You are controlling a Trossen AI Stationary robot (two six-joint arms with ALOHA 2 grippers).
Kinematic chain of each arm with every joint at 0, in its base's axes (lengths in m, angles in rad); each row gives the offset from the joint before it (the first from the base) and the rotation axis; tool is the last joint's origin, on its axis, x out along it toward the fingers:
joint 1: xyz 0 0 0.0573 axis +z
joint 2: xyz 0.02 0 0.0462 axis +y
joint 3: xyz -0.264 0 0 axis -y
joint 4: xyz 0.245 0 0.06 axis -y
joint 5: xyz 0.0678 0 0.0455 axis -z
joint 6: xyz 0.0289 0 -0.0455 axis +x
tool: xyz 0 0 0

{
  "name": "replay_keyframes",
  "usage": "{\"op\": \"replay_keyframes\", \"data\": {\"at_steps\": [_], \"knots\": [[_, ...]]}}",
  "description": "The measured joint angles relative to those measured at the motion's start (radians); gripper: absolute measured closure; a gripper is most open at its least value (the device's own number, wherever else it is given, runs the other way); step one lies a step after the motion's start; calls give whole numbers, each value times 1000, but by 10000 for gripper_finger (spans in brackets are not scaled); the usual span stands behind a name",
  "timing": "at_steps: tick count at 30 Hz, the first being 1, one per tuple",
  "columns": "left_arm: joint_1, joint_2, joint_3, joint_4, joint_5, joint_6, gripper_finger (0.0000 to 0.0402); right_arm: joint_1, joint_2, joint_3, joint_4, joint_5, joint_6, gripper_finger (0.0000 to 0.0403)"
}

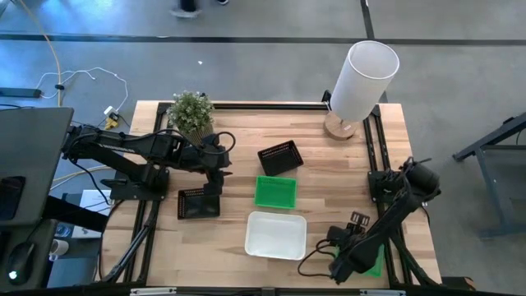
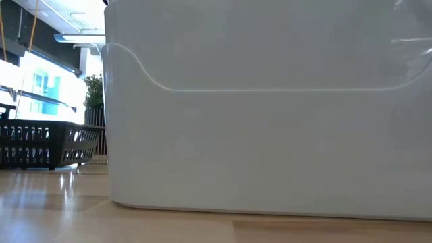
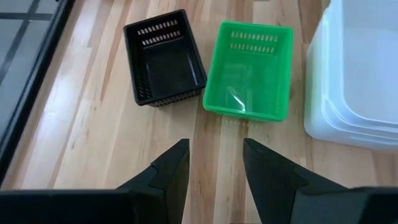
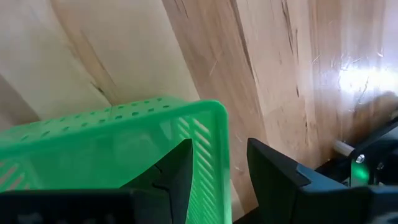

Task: Stack baskets by color
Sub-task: Stack the bottom green bin on the stacked green bin

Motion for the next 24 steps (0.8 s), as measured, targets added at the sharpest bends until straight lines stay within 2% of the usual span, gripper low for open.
{"op": "replay_keyframes", "data": {"at_steps": [5,13,18,24], "knots": [[0,0,0,0,27,0,264,3,21,0,-3,-30,5,280],[0,0,0,0,28,0,264,3,19,1,-27,-42,2,391],[0,0,0,0,28,0,264,3,7,0,-83,-52,4,397],[0,0,0,0,28,0,264,4,-83,0,-83,-25,41,401]]}}
